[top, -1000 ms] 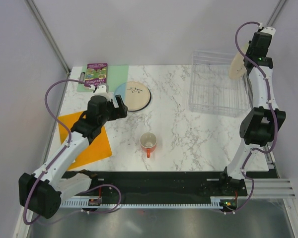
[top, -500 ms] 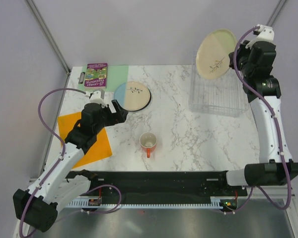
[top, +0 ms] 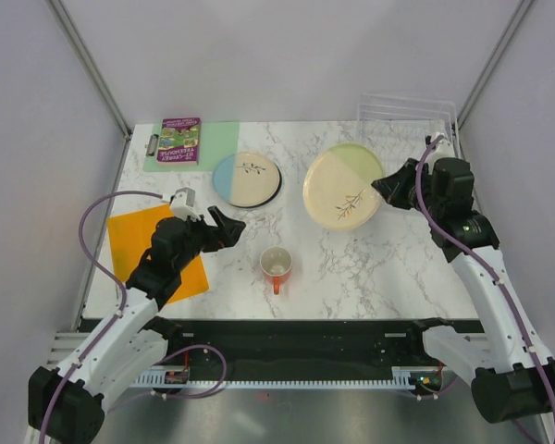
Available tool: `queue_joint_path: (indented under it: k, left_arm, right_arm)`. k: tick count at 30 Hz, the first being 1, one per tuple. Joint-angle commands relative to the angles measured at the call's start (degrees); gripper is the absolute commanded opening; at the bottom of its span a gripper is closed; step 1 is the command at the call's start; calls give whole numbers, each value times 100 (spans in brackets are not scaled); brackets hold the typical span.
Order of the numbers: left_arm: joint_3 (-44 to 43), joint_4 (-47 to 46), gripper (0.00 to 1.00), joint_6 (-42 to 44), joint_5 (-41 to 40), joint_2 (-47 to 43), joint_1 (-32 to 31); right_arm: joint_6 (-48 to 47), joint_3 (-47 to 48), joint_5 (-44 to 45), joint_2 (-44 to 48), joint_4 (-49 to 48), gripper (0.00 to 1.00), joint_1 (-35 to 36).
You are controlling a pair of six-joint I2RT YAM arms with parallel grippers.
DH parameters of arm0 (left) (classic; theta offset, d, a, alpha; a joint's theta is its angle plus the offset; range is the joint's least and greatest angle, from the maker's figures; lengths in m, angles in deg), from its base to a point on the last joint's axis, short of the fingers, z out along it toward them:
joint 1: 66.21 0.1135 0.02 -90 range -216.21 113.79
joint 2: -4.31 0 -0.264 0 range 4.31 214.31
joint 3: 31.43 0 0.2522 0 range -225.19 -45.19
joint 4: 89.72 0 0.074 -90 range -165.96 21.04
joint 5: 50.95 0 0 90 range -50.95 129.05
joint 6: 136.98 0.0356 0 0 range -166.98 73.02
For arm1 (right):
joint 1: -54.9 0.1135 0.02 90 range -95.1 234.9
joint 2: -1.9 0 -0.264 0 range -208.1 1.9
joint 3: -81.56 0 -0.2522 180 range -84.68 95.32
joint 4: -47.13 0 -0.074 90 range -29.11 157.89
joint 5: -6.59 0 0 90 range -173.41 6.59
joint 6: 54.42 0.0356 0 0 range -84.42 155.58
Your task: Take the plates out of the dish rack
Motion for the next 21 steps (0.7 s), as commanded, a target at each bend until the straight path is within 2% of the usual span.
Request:
queue_joint_path:
  k: [1, 10, 21]
  left_arm:
    - [199, -1107, 99, -368, 378, 67, -6]
    - [243, -2013, 98, -720, 853, 542, -6]
    - [58, -2480, 98, -861, 1134, 832, -6]
  right_arm:
    - [940, -338, -509, 511, -1654, 0, 163]
    - [1318, -867, -378, 424, -2278, 0, 884]
    - [1345, -647, 473, -446, -2903, 0, 2439]
